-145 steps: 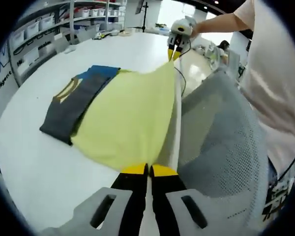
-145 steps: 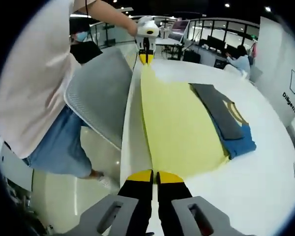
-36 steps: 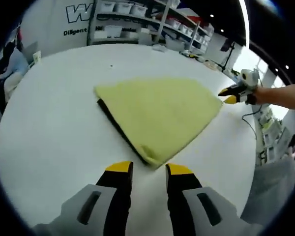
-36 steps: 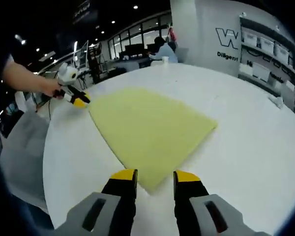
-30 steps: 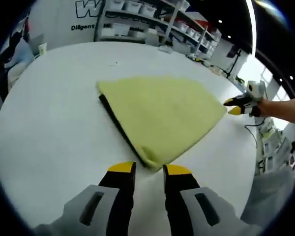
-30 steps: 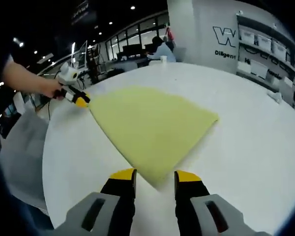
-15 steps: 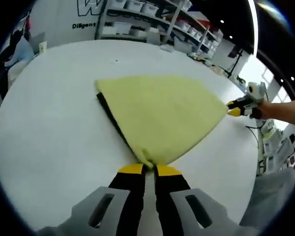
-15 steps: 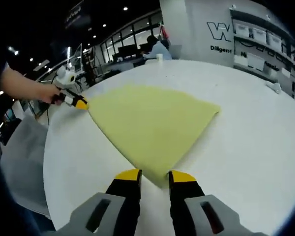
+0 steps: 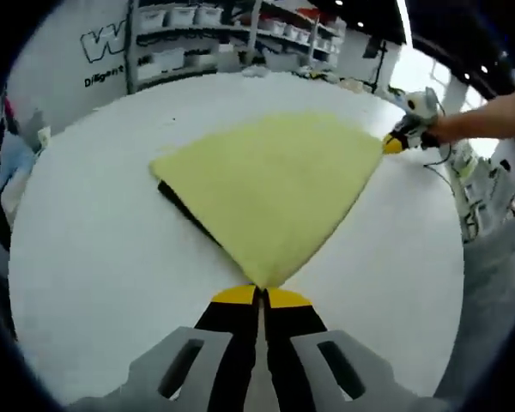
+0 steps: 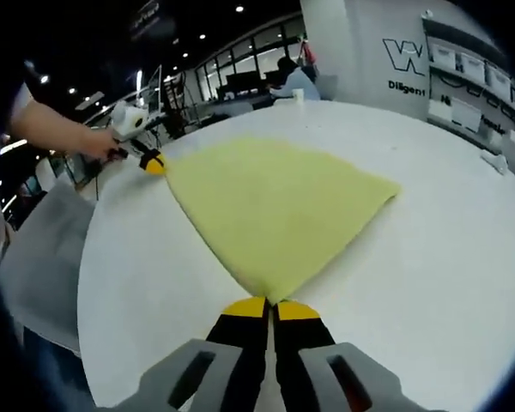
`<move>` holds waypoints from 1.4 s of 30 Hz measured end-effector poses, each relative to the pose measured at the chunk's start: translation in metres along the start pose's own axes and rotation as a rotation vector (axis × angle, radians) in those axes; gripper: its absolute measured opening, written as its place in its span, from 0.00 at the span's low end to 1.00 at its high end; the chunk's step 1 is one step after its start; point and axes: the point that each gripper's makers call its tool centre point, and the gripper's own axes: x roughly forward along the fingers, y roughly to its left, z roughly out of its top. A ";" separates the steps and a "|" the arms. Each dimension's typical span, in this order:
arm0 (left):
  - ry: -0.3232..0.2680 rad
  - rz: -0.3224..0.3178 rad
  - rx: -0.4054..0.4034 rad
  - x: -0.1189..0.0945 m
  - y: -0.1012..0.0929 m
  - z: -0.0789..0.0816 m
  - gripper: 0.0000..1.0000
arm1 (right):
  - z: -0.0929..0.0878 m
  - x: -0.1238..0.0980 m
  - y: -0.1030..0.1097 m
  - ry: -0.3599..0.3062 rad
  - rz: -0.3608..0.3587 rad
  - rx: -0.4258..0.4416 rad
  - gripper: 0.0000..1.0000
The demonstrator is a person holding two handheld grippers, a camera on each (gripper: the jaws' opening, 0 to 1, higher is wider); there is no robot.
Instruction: Fold the garment on the visible template until the final outline fits inside the template.
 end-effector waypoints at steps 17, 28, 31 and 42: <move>0.006 -0.026 0.051 0.000 -0.013 -0.004 0.25 | 0.001 -0.002 0.014 -0.003 0.051 0.045 0.15; 0.003 -0.051 0.022 0.005 -0.014 -0.006 0.03 | 0.010 0.000 0.014 -0.008 0.067 -0.049 0.00; 0.010 -0.043 0.051 0.002 -0.011 -0.008 0.03 | 0.005 -0.002 0.014 0.015 0.077 -0.099 0.00; 0.002 -0.046 -0.090 -0.002 -0.014 -0.009 0.19 | 0.005 -0.003 0.013 0.018 0.071 -0.116 0.00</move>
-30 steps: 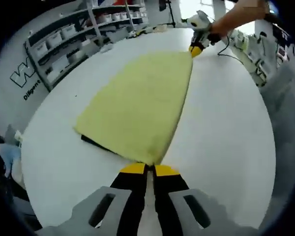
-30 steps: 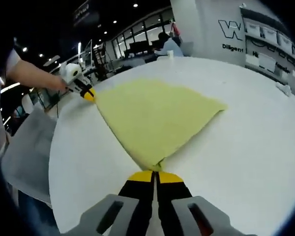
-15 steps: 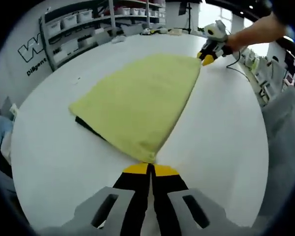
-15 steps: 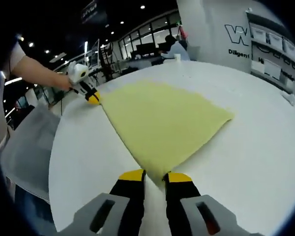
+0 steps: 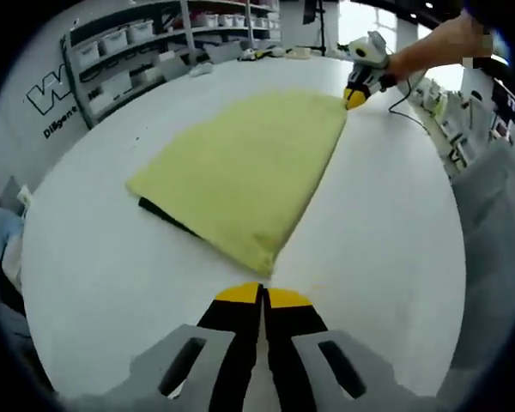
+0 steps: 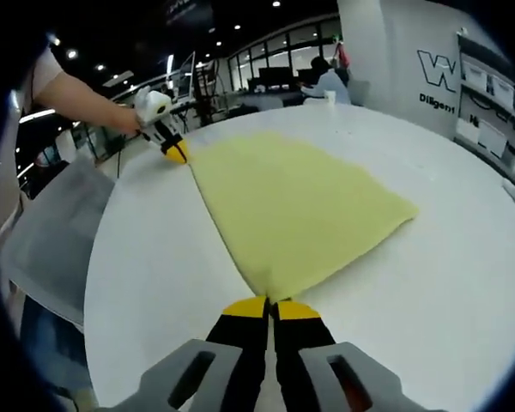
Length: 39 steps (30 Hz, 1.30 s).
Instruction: Fold the garment on the visible template until the final outline fits inside the template.
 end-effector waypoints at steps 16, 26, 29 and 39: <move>0.021 0.038 0.251 0.000 0.016 0.005 0.03 | -0.006 -0.002 -0.007 0.021 -0.010 -0.011 0.00; 0.067 0.015 0.363 0.002 0.003 0.002 0.03 | -0.008 -0.005 -0.003 0.017 0.003 0.000 0.00; 0.062 0.003 0.308 0.001 -0.002 0.000 0.03 | -0.009 -0.008 0.002 0.010 0.009 0.006 0.00; 0.053 0.010 0.193 -0.005 -0.012 -0.004 0.02 | -0.027 -0.017 0.020 0.033 0.022 0.116 0.00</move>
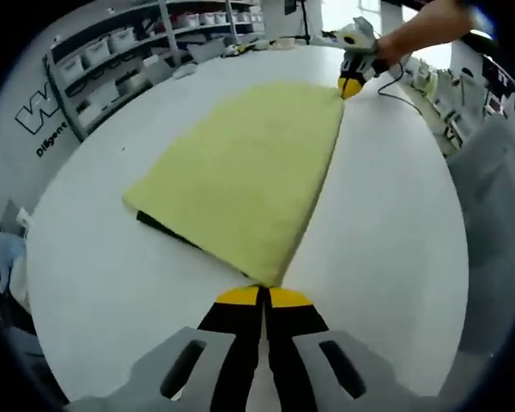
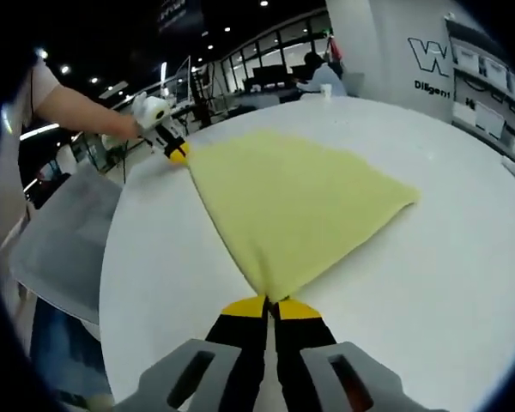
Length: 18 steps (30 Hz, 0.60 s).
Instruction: Fold the garment on the visible template until the final outline fits inside the template.
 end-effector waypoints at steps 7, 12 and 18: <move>-0.166 0.183 -0.198 -0.030 0.038 0.024 0.10 | 0.039 -0.022 -0.021 -0.101 -0.142 -0.016 0.01; -0.260 0.141 -0.229 -0.021 0.029 0.064 0.15 | 0.069 -0.006 -0.017 -0.140 -0.168 -0.057 0.11; -0.192 0.087 -0.170 0.014 0.008 0.067 0.18 | 0.084 0.042 0.010 -0.156 -0.111 -0.101 0.03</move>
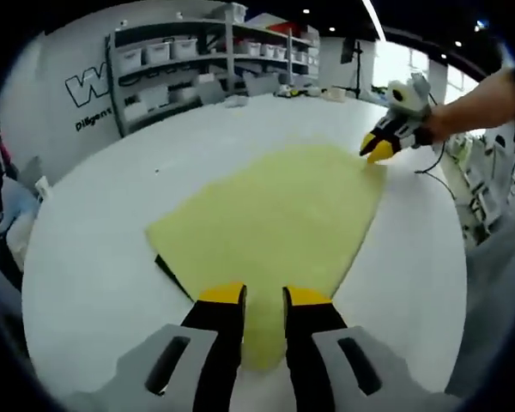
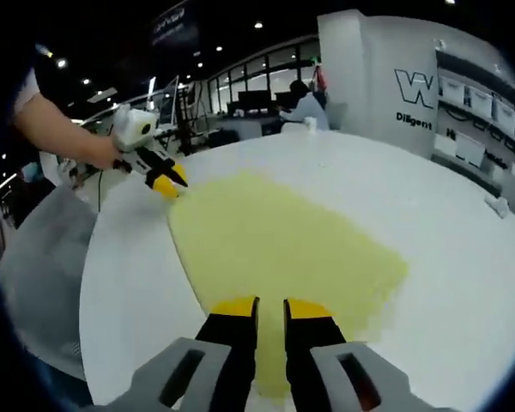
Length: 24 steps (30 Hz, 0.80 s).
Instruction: Fold the garment on the visible template until the final outline fits inside the template.
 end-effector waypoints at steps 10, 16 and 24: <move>0.002 0.011 -0.061 -0.002 -0.006 -0.039 0.10 | -0.031 0.007 0.000 0.010 -0.056 -0.058 0.04; -0.053 0.042 -0.162 -0.012 -0.007 -0.049 0.04 | -0.049 -0.018 -0.012 0.015 -0.080 -0.053 0.08; -0.129 -0.002 -0.113 -0.003 -0.028 0.001 0.13 | -0.023 -0.016 -0.001 0.006 -0.095 -0.115 0.09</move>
